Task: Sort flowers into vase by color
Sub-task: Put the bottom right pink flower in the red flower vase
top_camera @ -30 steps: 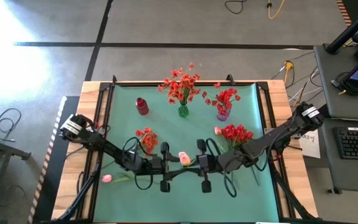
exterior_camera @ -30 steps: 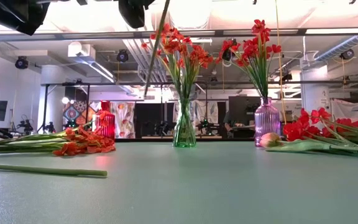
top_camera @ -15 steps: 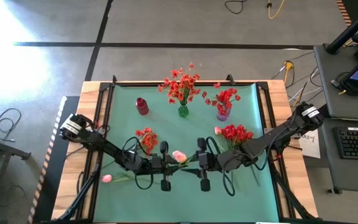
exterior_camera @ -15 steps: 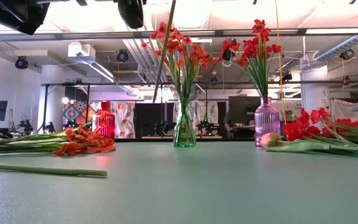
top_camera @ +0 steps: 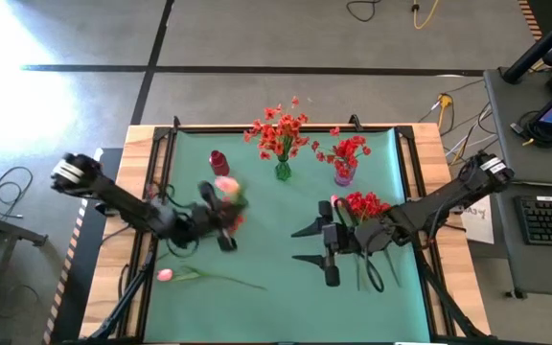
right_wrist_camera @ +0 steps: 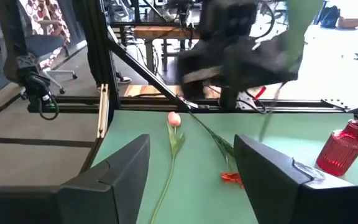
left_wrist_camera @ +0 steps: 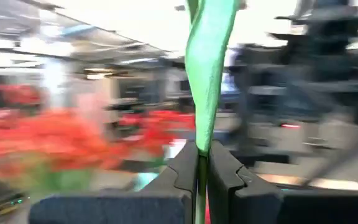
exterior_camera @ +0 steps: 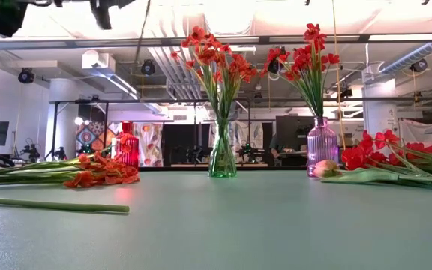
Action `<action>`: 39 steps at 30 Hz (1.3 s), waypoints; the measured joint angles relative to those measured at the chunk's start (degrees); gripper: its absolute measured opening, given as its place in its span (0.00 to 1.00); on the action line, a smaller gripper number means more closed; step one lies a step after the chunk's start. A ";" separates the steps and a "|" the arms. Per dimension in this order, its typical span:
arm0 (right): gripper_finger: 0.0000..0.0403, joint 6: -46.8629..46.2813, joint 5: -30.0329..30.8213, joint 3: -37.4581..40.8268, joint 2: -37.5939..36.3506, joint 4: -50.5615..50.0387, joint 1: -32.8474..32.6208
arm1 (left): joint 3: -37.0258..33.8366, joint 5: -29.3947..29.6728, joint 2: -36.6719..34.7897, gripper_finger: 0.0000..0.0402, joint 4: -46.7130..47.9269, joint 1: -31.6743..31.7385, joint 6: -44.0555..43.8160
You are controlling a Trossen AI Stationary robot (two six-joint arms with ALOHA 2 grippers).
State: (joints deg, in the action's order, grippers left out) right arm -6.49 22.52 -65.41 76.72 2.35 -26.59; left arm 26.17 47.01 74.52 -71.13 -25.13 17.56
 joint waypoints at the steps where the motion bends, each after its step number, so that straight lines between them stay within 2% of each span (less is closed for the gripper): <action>1: 0.57 0.01 0.00 0.00 -0.01 -0.15 0.00 | -1.35 3.31 -2.28 0.00 0.02 0.73 1.53; 3: 0.58 0.03 -0.02 0.00 -0.08 -0.24 0.00 | -3.60 6.57 -6.39 0.00 -0.09 3.19 5.00; 9: 0.57 0.03 0.02 0.04 0.21 -0.22 0.13 | -7.95 5.35 -15.34 0.00 -0.04 16.05 8.43; 11: 0.57 0.03 0.02 0.04 0.21 -0.33 0.11 | -9.22 1.50 -17.07 0.00 0.14 21.37 7.29; 16: 0.57 0.03 0.04 0.04 0.21 -0.31 0.13 | -10.34 -15.67 -18.58 0.00 0.18 35.60 -0.04; 22: 0.57 0.03 0.10 0.04 0.21 -0.39 0.13 | -10.18 -25.77 -16.01 0.00 0.48 48.92 -7.31; 28: 0.57 0.05 0.09 0.06 0.21 -0.86 0.17 | -10.25 -27.31 -13.15 0.00 0.52 53.40 -9.05; 39: 0.57 0.05 0.09 0.07 0.21 -1.16 0.17 | -10.89 -28.10 -12.10 0.00 0.40 53.57 -12.26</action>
State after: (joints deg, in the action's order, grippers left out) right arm -6.44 22.61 -65.34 76.93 1.19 -26.41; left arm 15.29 18.91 62.42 -70.74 28.44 5.30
